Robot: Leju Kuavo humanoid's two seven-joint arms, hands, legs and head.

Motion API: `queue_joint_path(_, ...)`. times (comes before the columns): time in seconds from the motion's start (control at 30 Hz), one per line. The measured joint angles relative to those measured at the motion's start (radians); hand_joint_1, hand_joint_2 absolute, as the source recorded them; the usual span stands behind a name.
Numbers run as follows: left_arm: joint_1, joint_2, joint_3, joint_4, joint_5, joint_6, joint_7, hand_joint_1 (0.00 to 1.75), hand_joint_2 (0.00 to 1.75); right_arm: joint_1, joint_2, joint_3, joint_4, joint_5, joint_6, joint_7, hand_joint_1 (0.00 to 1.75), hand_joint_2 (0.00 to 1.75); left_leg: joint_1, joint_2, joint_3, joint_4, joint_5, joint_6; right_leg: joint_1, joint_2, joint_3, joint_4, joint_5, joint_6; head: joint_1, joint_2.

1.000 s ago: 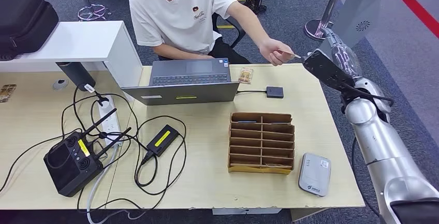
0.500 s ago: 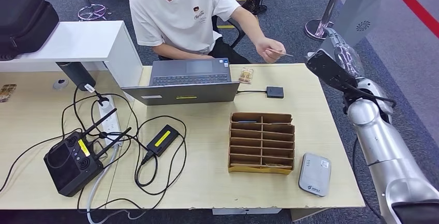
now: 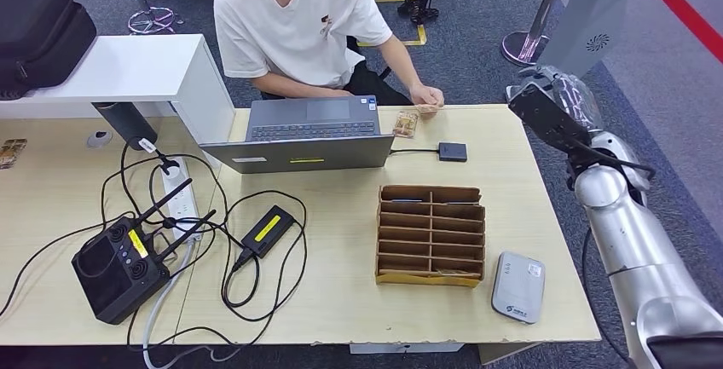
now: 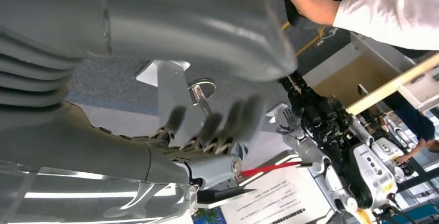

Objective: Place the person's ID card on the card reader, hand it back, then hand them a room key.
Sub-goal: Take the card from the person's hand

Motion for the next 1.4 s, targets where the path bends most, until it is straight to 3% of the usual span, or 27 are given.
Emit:
queue_joint_path(0.03,0.000,0.000,0.000,0.000,0.000,0.000,0.000,0.00,1.75,0.001,0.000,0.000,0.000,0.000,0.000,0.000,0.16,1.75,0.000,0.000,0.000,0.000,0.000,0.000,0.000,0.000,0.000,0.000,0.000,0.000,0.000,0.000)
queue_joint_path(0.07,0.000,0.000,0.000,0.000,0.000,0.000,0.000,0.00,1.75,0.002,0.000,0.000,0.000,-0.001,0.000,0.000,0.00,1.75,0.000,0.000,0.000,0.000,0.000,0.000,0.000,0.000,0.000,0.000,0.000,0.000,0.000,0.000)
queue_joint_path(0.8,0.000,0.000,0.000,0.000,-0.005,-0.001,0.003,0.00,1.75,0.009,0.000,-0.008,-0.011,0.000,-0.001,0.000,0.00,1.75,0.000,0.000,0.000,0.000,0.000,0.000,0.000,0.000,0.000,0.000,0.000,0.000,0.000,0.000)
queue_joint_path(0.93,0.000,0.000,0.000,0.000,-0.006,-0.001,0.005,0.00,1.75,0.009,0.000,-0.008,-0.013,0.000,-0.001,0.000,0.21,1.75,0.000,0.000,0.000,0.000,0.000,0.000,0.000,0.000,0.000,0.000,0.000,0.000,0.000,0.000)
queue_joint_path(1.13,0.000,0.000,0.000,0.000,-0.006,-0.001,0.009,0.00,1.75,0.009,0.000,-0.008,-0.013,0.000,-0.001,-0.001,0.00,1.75,0.000,0.000,0.000,0.000,0.000,0.000,0.000,0.000,0.000,0.000,0.000,0.000,0.000,0.000)
queue_joint_path(1.23,0.000,0.000,0.000,0.000,-0.006,-0.001,0.011,0.00,1.75,0.009,0.000,-0.008,-0.013,0.000,-0.001,-0.001,0.28,1.75,0.000,0.000,0.000,0.000,0.000,0.000,0.000,0.000,0.000,0.000,0.000,0.000,0.000,0.000)
queue_joint_path(1.37,-0.001,0.000,0.000,0.000,-0.006,-0.001,0.013,0.00,1.75,0.010,0.000,-0.008,-0.013,0.000,-0.001,-0.003,1.63,1.75,0.000,0.000,0.000,0.000,0.000,0.000,0.000,0.000,0.000,0.000,0.000,0.000,0.000,0.000)
queue_joint_path(1.4,-0.001,0.000,0.000,0.000,-0.006,-0.001,0.014,0.00,1.75,0.010,0.000,-0.008,-0.013,0.000,-0.001,-0.003,1.34,1.75,0.000,0.000,0.000,0.000,0.000,0.000,0.000,0.000,0.000,0.000,0.000,0.000,0.000,0.000)
